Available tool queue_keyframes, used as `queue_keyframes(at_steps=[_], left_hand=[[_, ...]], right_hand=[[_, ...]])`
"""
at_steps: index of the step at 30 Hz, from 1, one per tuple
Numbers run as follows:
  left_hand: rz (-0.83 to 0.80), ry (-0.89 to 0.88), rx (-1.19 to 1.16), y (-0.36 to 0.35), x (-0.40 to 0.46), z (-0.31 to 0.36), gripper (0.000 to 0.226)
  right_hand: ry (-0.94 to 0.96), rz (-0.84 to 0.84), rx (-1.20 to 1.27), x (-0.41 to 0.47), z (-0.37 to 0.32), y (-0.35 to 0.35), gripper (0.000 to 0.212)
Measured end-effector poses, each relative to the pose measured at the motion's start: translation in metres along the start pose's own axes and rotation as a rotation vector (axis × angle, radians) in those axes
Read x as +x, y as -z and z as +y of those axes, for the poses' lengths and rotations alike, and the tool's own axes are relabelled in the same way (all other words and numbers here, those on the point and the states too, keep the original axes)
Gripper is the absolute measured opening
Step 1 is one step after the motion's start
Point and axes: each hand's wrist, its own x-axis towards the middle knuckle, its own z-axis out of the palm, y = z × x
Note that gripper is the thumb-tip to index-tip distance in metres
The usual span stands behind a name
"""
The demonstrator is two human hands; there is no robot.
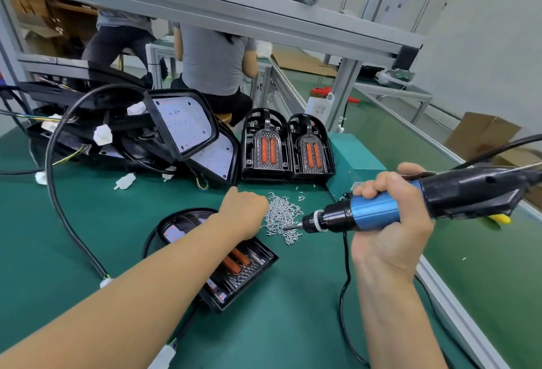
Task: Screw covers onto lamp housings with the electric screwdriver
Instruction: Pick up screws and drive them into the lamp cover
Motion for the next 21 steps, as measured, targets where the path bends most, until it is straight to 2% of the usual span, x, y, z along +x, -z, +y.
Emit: queue_keyframes(at_steps=[3,8,11,13,16,21], left_hand=[[0.101,-0.001,-0.285,0.006,-0.005,-0.006,0.022],[0.318,0.007,-1.218,0.02,-0.051,-0.021,0.013],[0.334,0.05,-1.594,0.014,-0.084,-0.021,0.008],[0.344,0.076,-1.772,0.012,-0.102,-0.021,0.007],[0.367,0.123,-1.96,0.01,-0.121,-0.022,0.018],[0.403,0.145,-2.017,0.007,-0.138,-0.022,0.021]], right_hand=[[0.065,-0.037,0.023,-0.002,-0.01,-0.007,0.019],[0.022,-0.085,0.096,-0.002,-0.02,-0.013,0.017],[-0.009,-0.097,0.153,-0.007,-0.024,-0.021,0.014],[-0.02,-0.115,0.19,-0.011,-0.025,-0.025,0.012],[-0.037,-0.155,0.229,-0.018,-0.026,-0.032,0.01],[-0.074,-0.212,0.246,-0.032,-0.023,-0.044,0.009]])
